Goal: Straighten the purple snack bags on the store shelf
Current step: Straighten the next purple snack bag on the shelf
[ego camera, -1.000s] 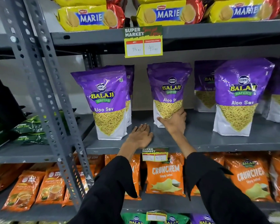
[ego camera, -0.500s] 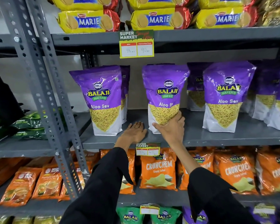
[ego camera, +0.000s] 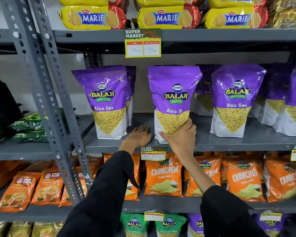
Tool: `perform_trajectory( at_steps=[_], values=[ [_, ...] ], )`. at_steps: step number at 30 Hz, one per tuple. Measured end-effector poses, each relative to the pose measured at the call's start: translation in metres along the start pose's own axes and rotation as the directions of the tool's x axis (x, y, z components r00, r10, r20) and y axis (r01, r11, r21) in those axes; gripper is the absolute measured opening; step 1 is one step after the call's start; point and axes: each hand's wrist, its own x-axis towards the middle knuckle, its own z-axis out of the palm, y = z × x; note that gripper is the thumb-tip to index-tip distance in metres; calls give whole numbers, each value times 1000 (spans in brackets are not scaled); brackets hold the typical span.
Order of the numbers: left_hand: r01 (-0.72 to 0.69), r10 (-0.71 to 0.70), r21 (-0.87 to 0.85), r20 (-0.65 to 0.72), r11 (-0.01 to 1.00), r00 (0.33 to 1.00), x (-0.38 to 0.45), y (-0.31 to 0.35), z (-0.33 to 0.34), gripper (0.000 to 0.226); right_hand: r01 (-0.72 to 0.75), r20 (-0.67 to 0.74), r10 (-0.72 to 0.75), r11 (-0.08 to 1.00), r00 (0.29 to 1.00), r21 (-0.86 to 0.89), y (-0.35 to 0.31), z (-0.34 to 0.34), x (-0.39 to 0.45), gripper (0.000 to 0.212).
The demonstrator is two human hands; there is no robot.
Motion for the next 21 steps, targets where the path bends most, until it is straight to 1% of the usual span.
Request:
perform_trajectory(
  at_steps=[4, 8, 10, 12, 14, 17, 21],
  values=[
    [-8, 9, -105, 8, 994, 1000, 2, -2, -5, 64, -8, -12, 8, 1000, 1000, -5, -1, 1, -3, 125],
    [-30, 29, -124, -11, 992, 1000, 2, -6, -3, 63, -18, 17, 18, 1000, 1000, -2, 2, 3, -5, 134],
    [-37, 35, -113, -20, 993, 999, 2, -7, -1, 61, -12, 7, 12, 999, 1000, 42, 4, 4, -7, 134],
    [-52, 51, -60, -21, 997, 998, 2, -8, 0, 58, -6, -10, 7, 996, 1000, 92, 4, 3, -7, 132],
    [-59, 59, -23, -29, 998, 998, 2, -7, 2, 58, -7, 7, 6, 992, 1000, 122, 4, 2, -6, 131],
    [-58, 57, -17, -41, 998, 997, 2, -6, 3, 58, -14, 32, 10, 990, 999, 142, 4, 2, -5, 130],
    [-67, 69, 26, -46, 997, 997, 1, -7, 4, 59, -6, 10, 4, 989, 1000, 151, 4, 4, -6, 124]
  ],
)
